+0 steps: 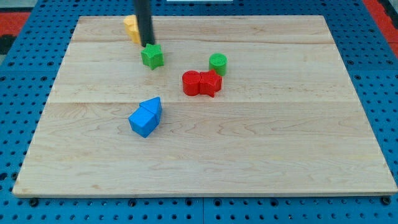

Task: Push the green star into the green circle

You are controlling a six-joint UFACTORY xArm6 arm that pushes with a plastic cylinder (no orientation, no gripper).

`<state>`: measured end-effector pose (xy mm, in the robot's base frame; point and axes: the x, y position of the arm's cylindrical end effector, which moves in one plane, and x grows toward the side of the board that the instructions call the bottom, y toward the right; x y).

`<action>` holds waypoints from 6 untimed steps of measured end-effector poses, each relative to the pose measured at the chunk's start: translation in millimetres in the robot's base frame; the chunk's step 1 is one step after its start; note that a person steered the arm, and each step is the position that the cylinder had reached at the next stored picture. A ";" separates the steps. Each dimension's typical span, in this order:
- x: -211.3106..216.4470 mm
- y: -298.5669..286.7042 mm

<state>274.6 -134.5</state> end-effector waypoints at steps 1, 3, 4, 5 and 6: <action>37.0 -6.0; 64.9 146.3; 79.4 170.7; 84.4 231.1; 83.4 252.4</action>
